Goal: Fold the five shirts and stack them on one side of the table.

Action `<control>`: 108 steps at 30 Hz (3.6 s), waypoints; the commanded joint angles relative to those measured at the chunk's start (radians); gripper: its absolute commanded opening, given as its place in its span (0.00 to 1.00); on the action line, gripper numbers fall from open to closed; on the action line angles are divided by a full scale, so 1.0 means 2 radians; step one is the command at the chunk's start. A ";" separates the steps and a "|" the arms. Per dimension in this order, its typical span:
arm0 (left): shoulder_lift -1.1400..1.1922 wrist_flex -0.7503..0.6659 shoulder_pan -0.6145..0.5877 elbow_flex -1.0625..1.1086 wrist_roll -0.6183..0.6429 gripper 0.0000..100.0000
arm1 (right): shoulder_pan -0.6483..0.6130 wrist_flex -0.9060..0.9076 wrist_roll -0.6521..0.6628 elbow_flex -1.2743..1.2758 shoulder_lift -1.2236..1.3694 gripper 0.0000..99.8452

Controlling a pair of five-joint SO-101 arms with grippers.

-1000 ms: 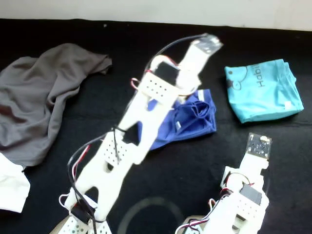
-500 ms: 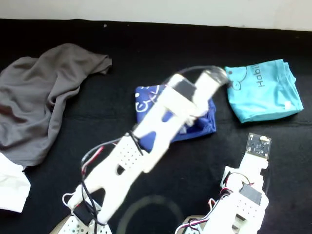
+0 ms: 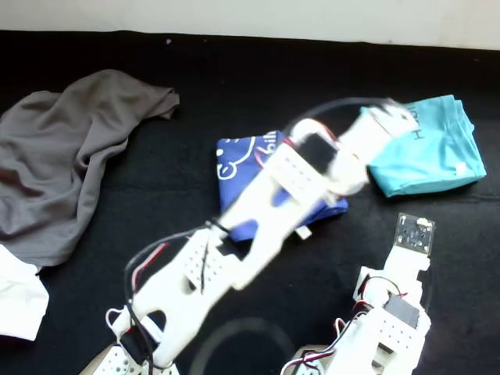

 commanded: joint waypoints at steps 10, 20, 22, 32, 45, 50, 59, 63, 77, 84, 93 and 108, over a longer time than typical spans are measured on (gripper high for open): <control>0.088 -0.029 -0.090 -0.004 0.002 0.01 | -0.002 -0.003 -0.005 0.005 -0.001 0.01; 0.119 -0.219 -0.067 -0.005 0.003 0.01 | -0.002 -0.003 -0.005 0.005 -0.001 0.01; 0.119 -0.275 -0.058 -0.005 0.003 0.01 | -0.002 -0.003 -0.005 0.005 -0.001 0.01; 0.112 -0.421 -0.042 -0.050 0.002 0.01 | -0.002 -0.003 -0.005 0.005 -0.001 0.01; 0.102 -0.101 -0.072 -0.102 0.001 0.01 | -0.002 -0.003 -0.005 0.005 -0.001 0.01; 0.143 -0.155 -0.071 -0.104 0.002 0.01 | -0.003 -0.003 -0.005 0.005 -0.001 0.01; 0.197 -0.315 -0.053 -0.104 0.002 0.01 | -0.003 -0.003 -0.005 0.005 -0.001 0.01; 0.198 -0.384 -0.040 -0.104 0.002 0.01 | -0.003 -0.003 -0.005 0.005 -0.001 0.01; 0.142 -0.350 -0.046 -0.133 0.002 0.01 | -0.003 -0.003 -0.005 0.005 -0.001 0.01; 0.052 -0.120 -0.046 -0.133 0.002 0.01 | -0.003 -0.003 -0.005 0.005 -0.001 0.01; -0.013 0.041 -0.065 -0.118 0.010 0.01 | -0.003 -0.003 -0.005 0.005 -0.001 0.01; -0.194 0.040 -0.066 0.229 0.061 0.01 | -0.003 -0.003 -0.005 0.005 -0.001 0.01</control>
